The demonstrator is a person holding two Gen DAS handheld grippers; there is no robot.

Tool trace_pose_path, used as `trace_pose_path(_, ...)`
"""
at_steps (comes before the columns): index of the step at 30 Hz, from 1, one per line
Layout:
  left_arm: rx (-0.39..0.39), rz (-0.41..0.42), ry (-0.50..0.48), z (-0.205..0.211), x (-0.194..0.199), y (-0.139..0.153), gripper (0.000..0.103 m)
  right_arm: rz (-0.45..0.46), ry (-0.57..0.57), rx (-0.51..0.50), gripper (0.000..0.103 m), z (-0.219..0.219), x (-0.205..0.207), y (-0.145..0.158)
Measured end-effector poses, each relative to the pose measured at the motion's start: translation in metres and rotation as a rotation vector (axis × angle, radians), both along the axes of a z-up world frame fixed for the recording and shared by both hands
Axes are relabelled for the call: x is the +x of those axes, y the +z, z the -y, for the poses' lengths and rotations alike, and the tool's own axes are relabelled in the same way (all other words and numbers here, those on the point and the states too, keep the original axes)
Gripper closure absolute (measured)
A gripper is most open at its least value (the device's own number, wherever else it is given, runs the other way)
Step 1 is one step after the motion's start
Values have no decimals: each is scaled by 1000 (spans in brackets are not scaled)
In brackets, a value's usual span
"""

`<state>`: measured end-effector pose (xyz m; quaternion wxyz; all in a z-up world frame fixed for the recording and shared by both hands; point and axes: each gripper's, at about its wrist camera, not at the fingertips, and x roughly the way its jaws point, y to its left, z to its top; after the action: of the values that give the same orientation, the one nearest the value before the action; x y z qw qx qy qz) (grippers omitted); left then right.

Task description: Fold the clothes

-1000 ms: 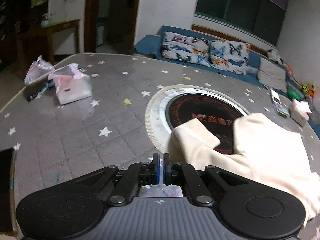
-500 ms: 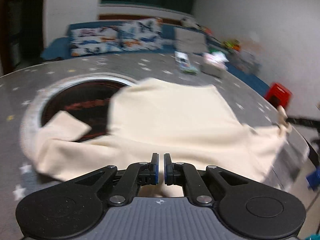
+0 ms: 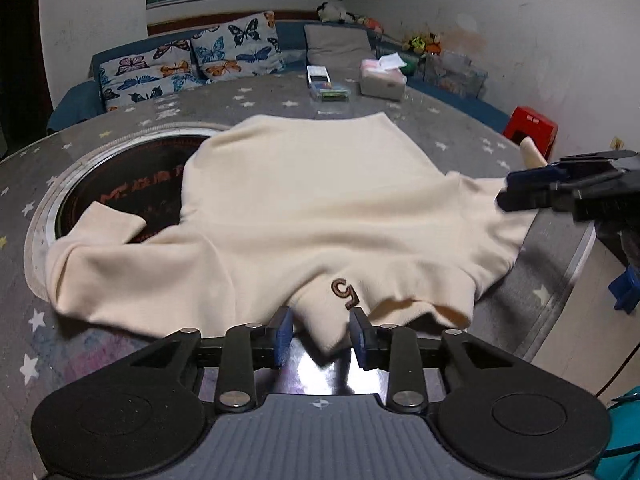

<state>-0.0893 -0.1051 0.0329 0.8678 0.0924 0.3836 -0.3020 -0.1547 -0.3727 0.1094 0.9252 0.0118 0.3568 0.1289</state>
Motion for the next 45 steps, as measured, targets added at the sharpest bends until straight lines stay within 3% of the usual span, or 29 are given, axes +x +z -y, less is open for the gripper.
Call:
trace_pose_path(3, 18, 16, -6, 3, -2, -2, 92, -29, 120, -16, 53, -32, 1, -8)
trace_pose_path(5, 11, 20, -18, 2, -4, 1, 96, -47, 170, -30, 57, -46, 3, -15)
trace_pose_path(9, -33, 15, -65, -5, -13, 14, 98, -89, 245, -36, 63, -65, 8, -26)
trace_pose_path(14, 24, -16, -84, -10, -12, 5, 98, -132, 331, -70, 63, -75, 4, -32)
trace_pose_path(16, 12, -27, -95, -11, -11, 7, 97, -133, 343, -72, 63, -72, 3, -29)
trace_pose_path(21, -22, 6, -83, -15, 4, 24, 93, -73, 271, -54, 63, -50, 15, -11)
trace_pose_path(28, -11, 66, 107, -6, 75, 36, 87, -38, 96, -25, 63, -10, 56, -11)
trace_pose_path(30, 1, 83, 153, 0, 99, 34, 75, -45, 62, -17, 63, 0, 67, -15)
trace_pose_path(35, 39, 132, 203, 19, 153, 24, 58, -58, 3, -1, 63, 17, 93, -21)
trace_pose_path(43, 60, 114, 214, 47, 212, -1, 61, -72, -26, 25, 62, 28, 119, -29)
trace_pose_path(45, 57, 102, 195, 52, 217, -6, 80, -75, -28, 28, 62, 30, 123, -31)
